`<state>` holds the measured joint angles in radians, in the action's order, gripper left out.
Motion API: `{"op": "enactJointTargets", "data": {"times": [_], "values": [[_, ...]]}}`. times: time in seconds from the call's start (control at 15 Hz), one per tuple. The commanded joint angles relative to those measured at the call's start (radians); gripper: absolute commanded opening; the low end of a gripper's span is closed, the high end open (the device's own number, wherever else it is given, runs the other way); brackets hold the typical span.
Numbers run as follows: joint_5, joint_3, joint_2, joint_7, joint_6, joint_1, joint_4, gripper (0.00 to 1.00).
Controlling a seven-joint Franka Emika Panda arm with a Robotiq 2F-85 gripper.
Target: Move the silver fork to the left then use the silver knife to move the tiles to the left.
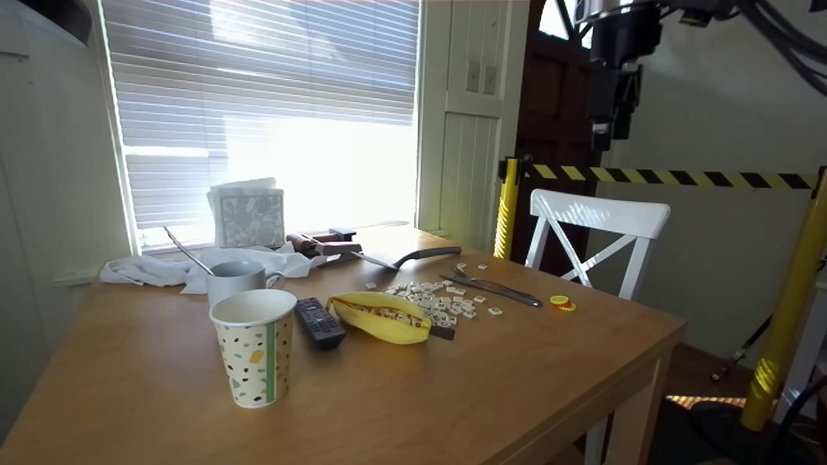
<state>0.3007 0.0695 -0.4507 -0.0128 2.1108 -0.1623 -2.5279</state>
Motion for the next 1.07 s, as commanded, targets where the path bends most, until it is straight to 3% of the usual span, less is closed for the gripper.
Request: {"op": "enactJointTargets", "data": {"times": [0.0, 0.27, 0.47, 0.6, 0.67, 1.0], "values": [[-0.090, 0.052, 0.249, 0.053, 0.124, 0.029, 0.139, 1.00], [-0.380, 0.113, 0.442, 0.323, 0.163, 0.064, 0.272, 1.00], [-0.528, 0.087, 0.556, 0.485, 0.126, 0.044, 0.357, 1.00], [-0.521, 0.075, 0.628, 0.481, 0.156, 0.023, 0.379, 1.00], [-0.486, 0.070, 0.548, 0.442, 0.161, 0.026, 0.320, 1.00], [-0.484, 0.062, 0.624, 0.448, 0.164, 0.014, 0.362, 1.00]]}}
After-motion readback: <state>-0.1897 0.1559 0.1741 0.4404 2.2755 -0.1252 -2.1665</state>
